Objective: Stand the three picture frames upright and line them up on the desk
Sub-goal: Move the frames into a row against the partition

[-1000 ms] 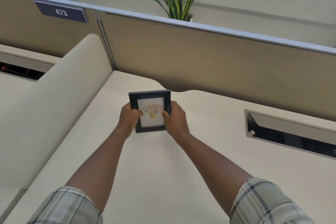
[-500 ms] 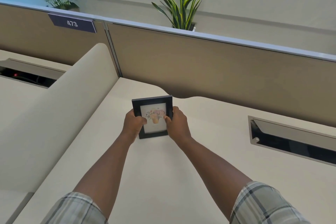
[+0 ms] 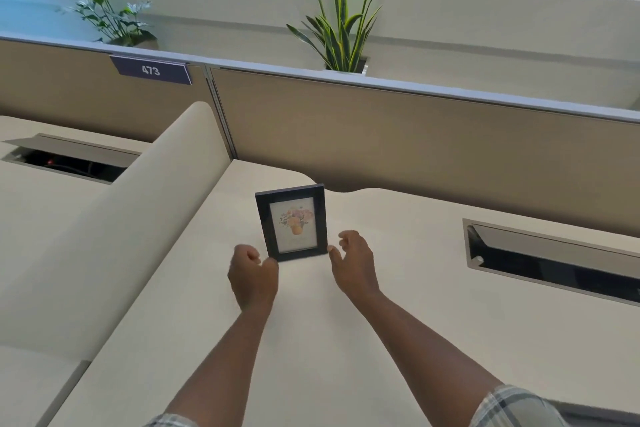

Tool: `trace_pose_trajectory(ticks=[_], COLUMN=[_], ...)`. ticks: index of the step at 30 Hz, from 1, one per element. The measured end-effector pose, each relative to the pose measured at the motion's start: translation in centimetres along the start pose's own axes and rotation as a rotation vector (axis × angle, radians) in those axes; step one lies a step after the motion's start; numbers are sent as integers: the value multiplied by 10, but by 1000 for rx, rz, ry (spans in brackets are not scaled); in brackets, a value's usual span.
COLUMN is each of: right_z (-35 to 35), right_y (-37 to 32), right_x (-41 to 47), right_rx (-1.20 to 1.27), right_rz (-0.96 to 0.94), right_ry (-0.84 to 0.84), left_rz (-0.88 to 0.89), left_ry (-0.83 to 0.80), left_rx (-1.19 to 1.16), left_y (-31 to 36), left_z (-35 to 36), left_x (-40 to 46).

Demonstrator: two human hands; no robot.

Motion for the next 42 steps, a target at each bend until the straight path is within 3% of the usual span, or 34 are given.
trace_pose_trajectory(ticks=[8,16,24,31,35,42], right_z=[-92,-196,-297,-326,-327,-299], right_y=[26,97,143,137,134,101], right_x=[-155,-300,-312,-270,-258,-224], right_rx=[28,-35,-177,9,-70,-123], right_rz=[90,193,332,230,187,127], right_ry=[46,196,421,267,238,236], left_rz=[463,644,425,285,294,306], left_ry=[-471,-845,-832,-1015,-1070,-961], left_rx=[76,-2,-24,-116,-91,-80], left_y=[3,0,35,60,68,76], left_z=[18,58,91,96,99,83], left_x=[-162,-315,-371,-366,-357,-322])
Point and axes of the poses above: each hand's wrist, its own x-axis towards the middle knuckle, its own z-axis out of the palm, y = z × x, the point moved 2 cm from there along x, towards the middle knuckle, and after that the axes turned 14 degrees about x, right-handed, at the moved point
